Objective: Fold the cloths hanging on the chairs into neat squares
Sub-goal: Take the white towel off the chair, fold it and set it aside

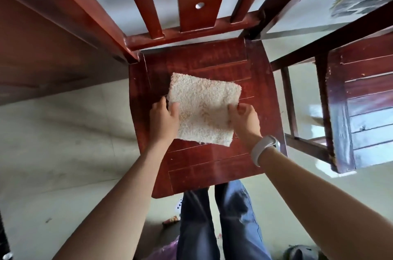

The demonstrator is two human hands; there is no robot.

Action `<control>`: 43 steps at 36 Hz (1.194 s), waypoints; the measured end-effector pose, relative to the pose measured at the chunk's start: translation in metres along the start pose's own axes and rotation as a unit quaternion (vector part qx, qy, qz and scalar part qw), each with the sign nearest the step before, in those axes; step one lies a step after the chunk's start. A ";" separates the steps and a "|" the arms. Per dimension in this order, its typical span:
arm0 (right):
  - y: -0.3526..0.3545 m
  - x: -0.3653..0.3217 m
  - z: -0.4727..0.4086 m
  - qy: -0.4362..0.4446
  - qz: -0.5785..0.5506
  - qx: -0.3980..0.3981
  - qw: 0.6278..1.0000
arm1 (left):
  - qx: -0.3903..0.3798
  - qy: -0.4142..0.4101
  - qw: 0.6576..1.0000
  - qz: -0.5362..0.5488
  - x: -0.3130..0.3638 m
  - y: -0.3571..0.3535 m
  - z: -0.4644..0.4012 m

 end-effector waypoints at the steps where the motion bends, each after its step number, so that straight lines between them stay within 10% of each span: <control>1: -0.004 0.004 0.001 -0.008 -0.011 0.001 1.000 | -0.010 0.013 1.000 0.008 0.000 -0.003 -0.002; 8: -0.014 0.008 0.003 -0.055 -0.093 -0.004 0.994 | -0.057 0.123 0.986 0.095 -0.011 -0.011 -0.010; 28: 0.140 0.006 0.130 0.036 -0.160 0.119 0.979 | -0.012 -0.141 0.988 0.059 0.089 0.075 0.147; 43: 0.389 0.121 0.201 -0.004 -0.278 0.296 0.914 | -0.116 -0.365 0.923 0.035 0.298 0.015 0.337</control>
Point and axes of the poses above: each hand's wrist, its own z-axis away from the middle knuckle, its own y-axis out of the back of the hand, x = y × z, the point moved 5 cm from there along -z, towards the middle knuckle, and after that the axes turned 9 degrees about x, right-handed, at the moved point
